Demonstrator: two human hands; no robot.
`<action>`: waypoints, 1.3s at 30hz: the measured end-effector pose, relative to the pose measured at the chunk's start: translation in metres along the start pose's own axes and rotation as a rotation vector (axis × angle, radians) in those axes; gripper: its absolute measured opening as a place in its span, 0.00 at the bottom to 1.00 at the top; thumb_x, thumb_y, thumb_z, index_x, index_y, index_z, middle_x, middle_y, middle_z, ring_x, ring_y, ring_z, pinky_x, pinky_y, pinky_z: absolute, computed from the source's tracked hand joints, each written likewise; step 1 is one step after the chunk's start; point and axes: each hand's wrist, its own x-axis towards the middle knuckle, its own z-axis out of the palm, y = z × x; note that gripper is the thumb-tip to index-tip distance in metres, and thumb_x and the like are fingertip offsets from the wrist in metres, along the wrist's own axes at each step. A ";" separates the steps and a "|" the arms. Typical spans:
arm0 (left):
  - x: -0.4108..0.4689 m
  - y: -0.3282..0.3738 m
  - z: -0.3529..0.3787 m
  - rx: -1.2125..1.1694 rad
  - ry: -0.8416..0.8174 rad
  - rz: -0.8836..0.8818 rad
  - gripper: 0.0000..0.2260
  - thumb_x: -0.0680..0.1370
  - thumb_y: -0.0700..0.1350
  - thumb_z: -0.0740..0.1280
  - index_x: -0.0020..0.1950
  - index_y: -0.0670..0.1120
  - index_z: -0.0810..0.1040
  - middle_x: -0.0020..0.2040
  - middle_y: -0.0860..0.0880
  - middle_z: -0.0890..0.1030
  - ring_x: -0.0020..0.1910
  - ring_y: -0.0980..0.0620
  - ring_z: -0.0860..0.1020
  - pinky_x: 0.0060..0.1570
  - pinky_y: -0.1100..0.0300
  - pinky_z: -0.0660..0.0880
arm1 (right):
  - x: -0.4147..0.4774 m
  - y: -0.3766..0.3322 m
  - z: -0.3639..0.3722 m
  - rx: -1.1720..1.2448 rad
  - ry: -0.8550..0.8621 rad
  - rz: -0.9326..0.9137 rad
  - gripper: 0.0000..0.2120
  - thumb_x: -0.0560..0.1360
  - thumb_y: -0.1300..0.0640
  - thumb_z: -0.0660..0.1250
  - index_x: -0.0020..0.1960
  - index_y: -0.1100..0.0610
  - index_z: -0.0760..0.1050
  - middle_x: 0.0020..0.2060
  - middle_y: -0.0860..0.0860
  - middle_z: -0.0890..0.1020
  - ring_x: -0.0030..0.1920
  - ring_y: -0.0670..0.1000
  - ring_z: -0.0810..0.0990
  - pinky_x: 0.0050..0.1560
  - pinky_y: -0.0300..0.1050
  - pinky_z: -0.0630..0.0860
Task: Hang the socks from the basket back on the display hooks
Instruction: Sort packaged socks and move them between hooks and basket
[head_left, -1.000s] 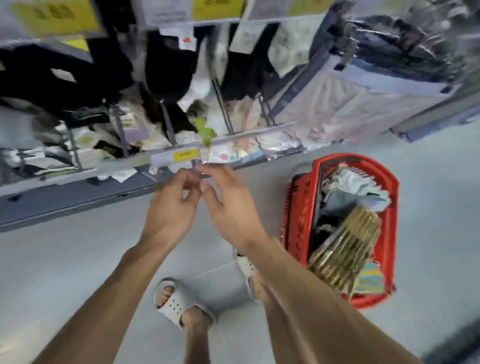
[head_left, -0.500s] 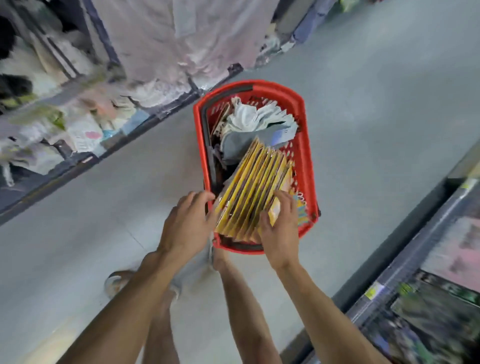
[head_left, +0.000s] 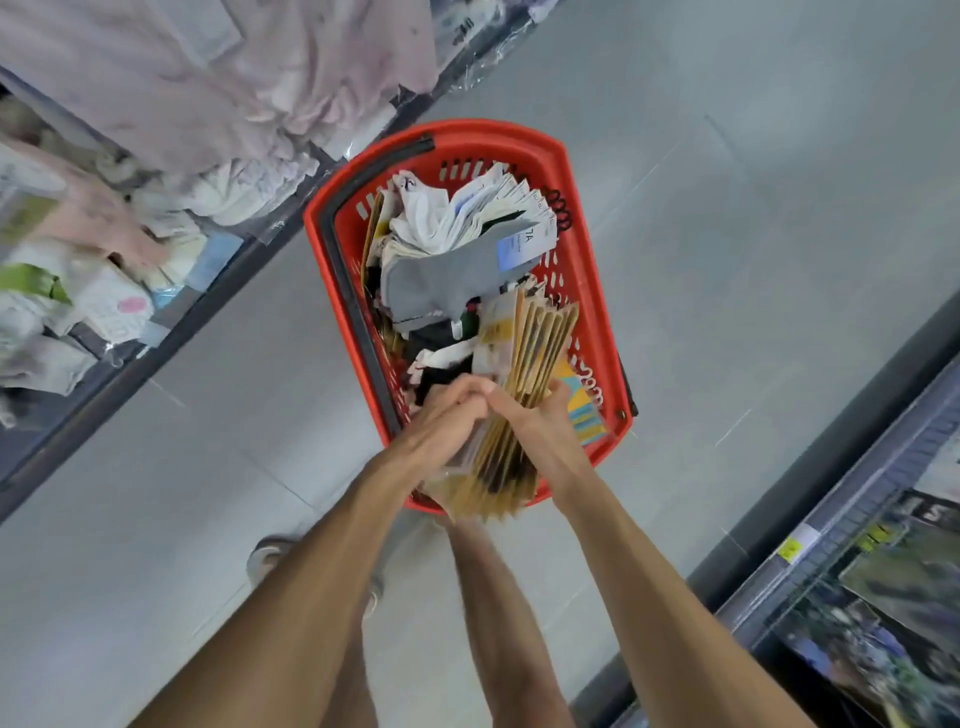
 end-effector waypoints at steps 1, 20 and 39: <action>-0.001 -0.005 0.010 -0.004 -0.034 -0.001 0.18 0.72 0.54 0.60 0.61 0.60 0.74 0.62 0.47 0.74 0.60 0.47 0.75 0.60 0.44 0.73 | 0.003 0.002 -0.002 -0.010 0.032 -0.007 0.42 0.65 0.38 0.76 0.67 0.56 0.58 0.59 0.50 0.76 0.56 0.49 0.79 0.56 0.46 0.76; -0.188 0.046 -0.013 -0.339 -0.064 0.305 0.41 0.68 0.55 0.75 0.78 0.57 0.61 0.72 0.57 0.73 0.70 0.58 0.72 0.70 0.54 0.71 | -0.164 -0.053 -0.065 0.284 -0.167 -0.411 0.32 0.64 0.58 0.74 0.67 0.62 0.72 0.58 0.59 0.84 0.56 0.60 0.84 0.49 0.49 0.82; -0.748 0.087 -0.186 -0.476 0.954 1.083 0.56 0.53 0.58 0.79 0.79 0.49 0.61 0.72 0.52 0.74 0.69 0.53 0.74 0.70 0.46 0.70 | -0.704 -0.307 0.124 0.139 -0.491 -1.473 0.36 0.56 0.46 0.80 0.62 0.36 0.74 0.53 0.34 0.83 0.51 0.34 0.82 0.45 0.30 0.78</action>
